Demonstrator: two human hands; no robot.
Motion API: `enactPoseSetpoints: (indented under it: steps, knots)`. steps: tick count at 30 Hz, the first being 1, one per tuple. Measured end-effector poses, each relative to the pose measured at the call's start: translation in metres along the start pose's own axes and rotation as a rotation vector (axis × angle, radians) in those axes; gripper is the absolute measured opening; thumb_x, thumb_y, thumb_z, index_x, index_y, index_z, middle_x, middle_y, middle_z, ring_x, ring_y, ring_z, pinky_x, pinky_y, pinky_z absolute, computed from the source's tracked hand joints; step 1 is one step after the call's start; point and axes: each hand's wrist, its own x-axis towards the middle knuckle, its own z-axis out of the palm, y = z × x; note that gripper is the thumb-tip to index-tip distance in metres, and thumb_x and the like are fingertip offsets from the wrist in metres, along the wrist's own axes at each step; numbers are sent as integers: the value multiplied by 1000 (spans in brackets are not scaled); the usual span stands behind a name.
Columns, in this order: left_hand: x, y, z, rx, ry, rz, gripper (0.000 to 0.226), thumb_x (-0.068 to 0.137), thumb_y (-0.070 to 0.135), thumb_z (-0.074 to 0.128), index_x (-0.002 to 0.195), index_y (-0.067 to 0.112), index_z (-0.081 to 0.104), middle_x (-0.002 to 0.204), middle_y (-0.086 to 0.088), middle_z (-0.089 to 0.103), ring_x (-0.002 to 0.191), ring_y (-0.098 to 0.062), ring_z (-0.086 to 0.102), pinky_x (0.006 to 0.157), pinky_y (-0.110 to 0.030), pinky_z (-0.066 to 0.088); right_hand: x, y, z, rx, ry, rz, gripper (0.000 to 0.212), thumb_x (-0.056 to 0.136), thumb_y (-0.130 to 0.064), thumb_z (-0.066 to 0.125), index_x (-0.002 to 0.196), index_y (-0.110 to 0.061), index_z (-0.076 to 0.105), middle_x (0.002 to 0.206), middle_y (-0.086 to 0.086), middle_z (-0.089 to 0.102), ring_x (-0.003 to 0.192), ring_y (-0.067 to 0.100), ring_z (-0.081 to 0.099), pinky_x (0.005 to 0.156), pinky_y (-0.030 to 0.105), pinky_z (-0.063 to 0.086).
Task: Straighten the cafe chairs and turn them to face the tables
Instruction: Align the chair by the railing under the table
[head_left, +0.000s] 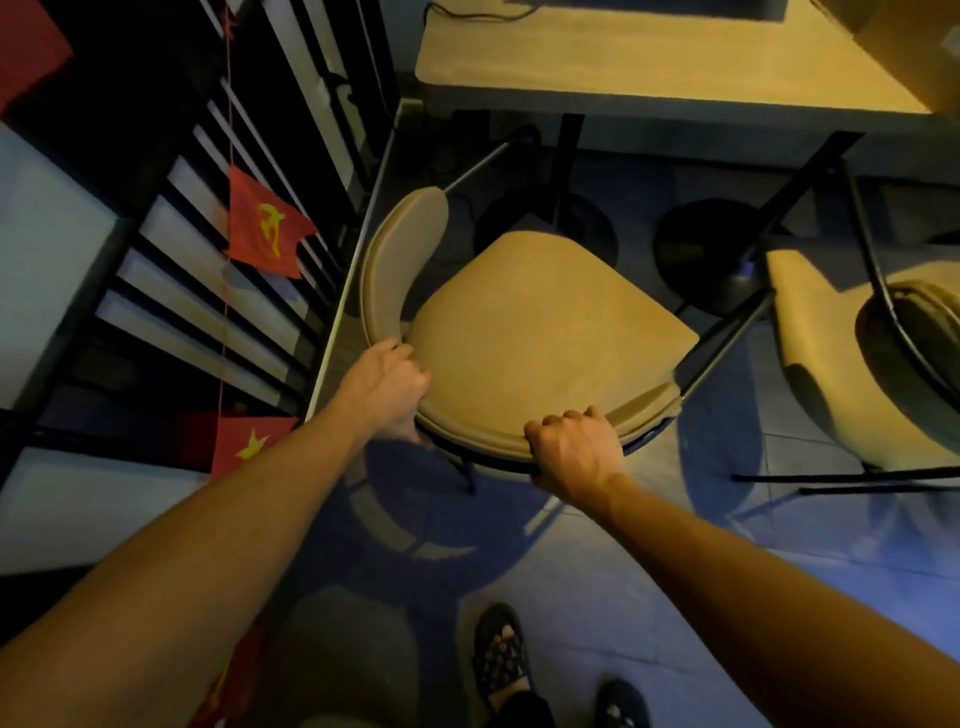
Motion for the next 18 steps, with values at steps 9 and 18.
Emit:
enactPoseSetpoints:
  steps: [9,18]
  knots:
    - [27,66,-30,-168,-76,-153,84,68,88,56,105,15,70,105,-6,71,106,-25,59,98,-39,33,2,88,-1,-132,-24,-20,36,80,-47,67,111,-30,62,105,-5,68,102,22,60,88,38,35]
    - [54,30,-25,-278,91,-48,98,54,91,61,123,21,62,123,2,65,116,-21,52,109,-38,26,-1,108,-4,-75,-25,23,79,73,-57,74,136,-20,46,134,8,54,129,32,43,115,57,16]
